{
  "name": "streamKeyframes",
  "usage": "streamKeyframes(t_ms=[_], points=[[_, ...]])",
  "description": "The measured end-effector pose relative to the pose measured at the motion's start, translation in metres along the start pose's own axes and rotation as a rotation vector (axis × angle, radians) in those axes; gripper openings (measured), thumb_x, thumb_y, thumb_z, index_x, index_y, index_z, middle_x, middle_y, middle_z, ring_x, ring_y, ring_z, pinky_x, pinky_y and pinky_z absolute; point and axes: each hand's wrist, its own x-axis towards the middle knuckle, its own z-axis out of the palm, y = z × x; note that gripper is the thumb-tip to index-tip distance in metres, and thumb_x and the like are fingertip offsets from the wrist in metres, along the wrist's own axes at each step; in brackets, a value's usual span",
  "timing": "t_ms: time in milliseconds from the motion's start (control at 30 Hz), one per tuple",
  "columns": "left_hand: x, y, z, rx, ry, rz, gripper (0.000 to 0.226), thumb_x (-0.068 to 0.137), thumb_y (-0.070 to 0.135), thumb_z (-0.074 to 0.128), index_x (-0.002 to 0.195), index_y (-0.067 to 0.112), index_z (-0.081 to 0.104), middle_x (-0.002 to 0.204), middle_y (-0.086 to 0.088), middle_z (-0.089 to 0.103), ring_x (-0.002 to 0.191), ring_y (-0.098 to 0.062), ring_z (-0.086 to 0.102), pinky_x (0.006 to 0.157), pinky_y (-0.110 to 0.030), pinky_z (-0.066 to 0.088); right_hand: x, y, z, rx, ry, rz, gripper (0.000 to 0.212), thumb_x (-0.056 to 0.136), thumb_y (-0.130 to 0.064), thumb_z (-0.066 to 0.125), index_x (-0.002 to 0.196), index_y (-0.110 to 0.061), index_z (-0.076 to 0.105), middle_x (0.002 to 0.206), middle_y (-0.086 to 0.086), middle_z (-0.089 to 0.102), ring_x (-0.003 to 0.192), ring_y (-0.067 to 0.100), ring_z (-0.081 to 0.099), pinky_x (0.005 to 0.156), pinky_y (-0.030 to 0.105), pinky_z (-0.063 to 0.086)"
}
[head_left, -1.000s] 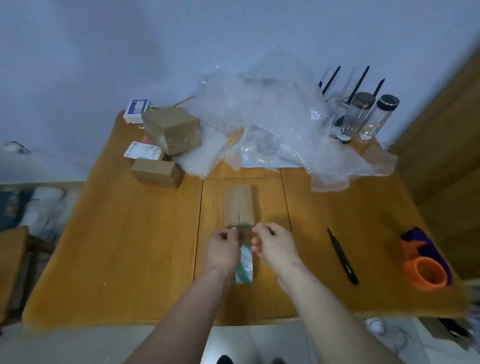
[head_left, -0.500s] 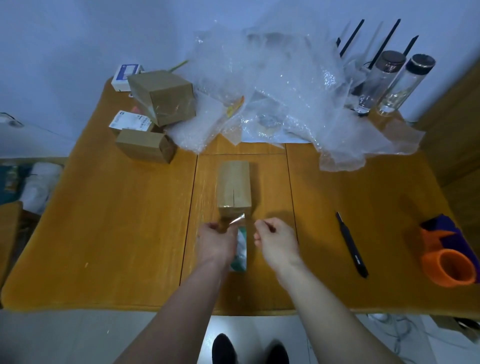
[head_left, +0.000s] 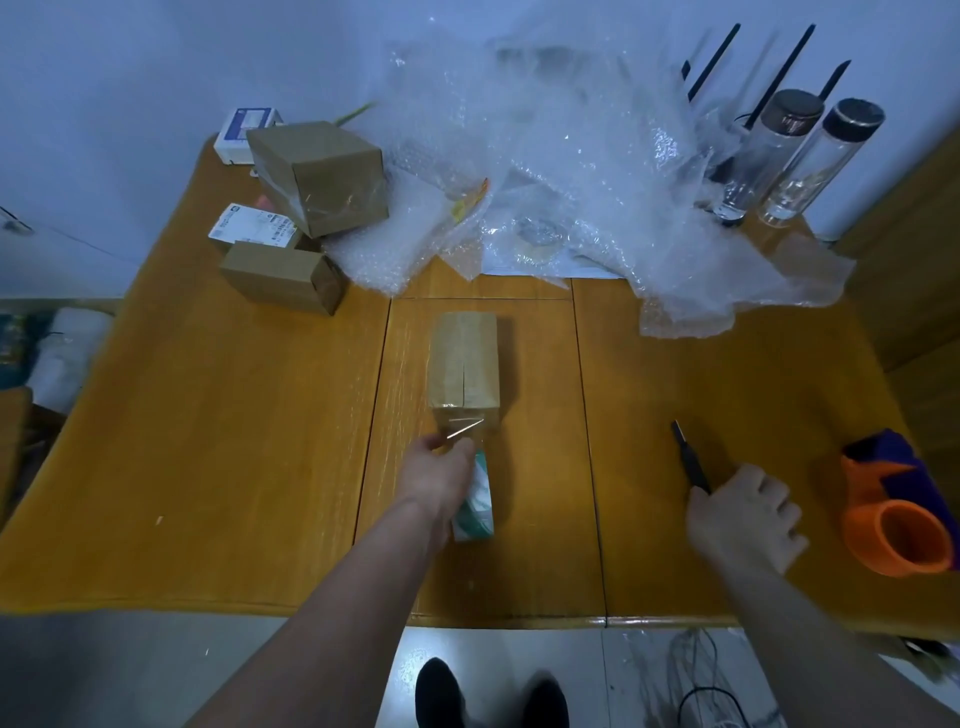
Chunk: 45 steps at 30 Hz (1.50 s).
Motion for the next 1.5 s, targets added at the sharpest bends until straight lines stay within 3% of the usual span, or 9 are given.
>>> streamKeyframes(t_ms=[333,433,567,733,933,1067,1233,1367,1500], points=[[0.016,-0.002,-0.008,0.067,-0.044,0.004,0.03,0.102,0.029,0.064,0.128,0.015,0.061,0.113,-0.015,0.076,0.102,-0.035,0.076,0.095,-0.053,0.062,0.013,0.01,0.015,-0.046,-0.053,-0.088,0.042,0.098,-0.029,0.05,0.134,-0.007,0.047,0.136,0.021,0.052,0.124,0.04,0.048,0.101,0.054,0.041],[0.02,-0.003,-0.009,0.055,-0.049,-0.009,0.012,0.103,0.025,0.063,0.113,0.019,0.06,0.108,-0.013,0.075,0.098,-0.033,0.075,0.094,-0.051,0.062,0.016,0.004,0.006,0.098,-0.136,-0.149,0.035,0.102,-0.024,0.047,0.129,-0.002,0.046,0.12,0.022,0.058,0.104,0.039,0.058,0.085,0.051,0.051],[0.02,-0.003,-0.011,0.053,-0.064,-0.045,0.007,0.104,0.022,0.061,0.107,0.016,0.065,0.105,-0.016,0.076,0.1,-0.036,0.076,0.093,-0.05,0.062,-0.01,-0.024,-0.03,0.301,-0.256,-0.44,0.021,0.104,-0.021,0.046,0.12,-0.009,0.045,0.084,0.01,0.064,0.063,0.025,0.063,0.048,0.036,0.047],[0.023,-0.006,-0.012,0.03,-0.072,-0.043,0.013,0.103,0.022,0.062,0.112,0.015,0.067,0.109,-0.017,0.078,0.099,-0.036,0.077,0.099,-0.054,0.061,-0.055,-0.072,-0.072,0.095,-0.309,-1.008,0.012,0.104,-0.027,0.044,0.114,-0.024,0.049,0.075,-0.002,0.063,0.058,0.02,0.062,0.055,0.043,0.054],[0.028,-0.007,-0.013,0.003,-0.058,-0.037,0.011,0.103,0.021,0.062,0.092,0.022,0.061,0.106,-0.017,0.077,0.098,-0.037,0.076,0.099,-0.055,0.061,-0.084,-0.11,-0.092,-0.196,-0.065,-1.325,0.02,0.101,-0.032,0.044,0.116,-0.025,0.055,0.092,-0.009,0.057,0.064,0.014,0.058,0.056,0.035,0.054],[0.03,-0.009,-0.011,-0.011,-0.047,-0.024,0.014,0.103,0.021,0.064,0.093,0.026,0.056,0.094,-0.011,0.073,0.086,-0.029,0.073,0.09,-0.049,0.062,-0.091,-0.119,-0.091,-0.364,-0.012,-1.376,0.024,0.103,-0.032,0.039,0.116,-0.023,0.057,0.096,-0.005,0.06,0.067,0.018,0.061,0.055,0.035,0.054],[0.028,-0.008,-0.01,-0.001,-0.033,-0.011,0.013,0.102,0.023,0.063,0.091,0.027,0.057,0.1,-0.012,0.076,0.097,-0.034,0.076,0.097,-0.052,0.062,-0.091,-0.128,-0.078,-0.493,-0.001,-1.36,0.024,0.104,-0.031,0.039,0.108,-0.02,0.061,0.083,-0.003,0.059,0.062,0.019,0.06,0.053,0.034,0.052],[0.028,-0.009,-0.009,0.008,-0.035,-0.003,0.004,0.102,0.024,0.063,0.098,0.023,0.061,0.101,-0.014,0.076,0.096,-0.034,0.076,0.098,-0.054,0.061,-0.096,-0.137,-0.073,-0.493,-0.043,-1.328,0.007,0.101,-0.02,0.049,0.102,-0.018,0.056,0.071,0.0,0.058,0.055,0.021,0.057,0.046,0.032,0.045],[0.028,-0.009,-0.007,0.002,-0.023,-0.003,0.012,0.102,0.024,0.063,0.113,0.021,0.061,0.113,-0.017,0.076,0.103,-0.036,0.075,0.1,-0.055,0.06,-0.105,-0.146,-0.071,-0.489,-0.082,-1.302,0.01,0.101,-0.012,0.049,0.107,-0.015,0.056,0.066,0.002,0.05,0.055,0.022,0.056,0.045,0.032,0.042]])
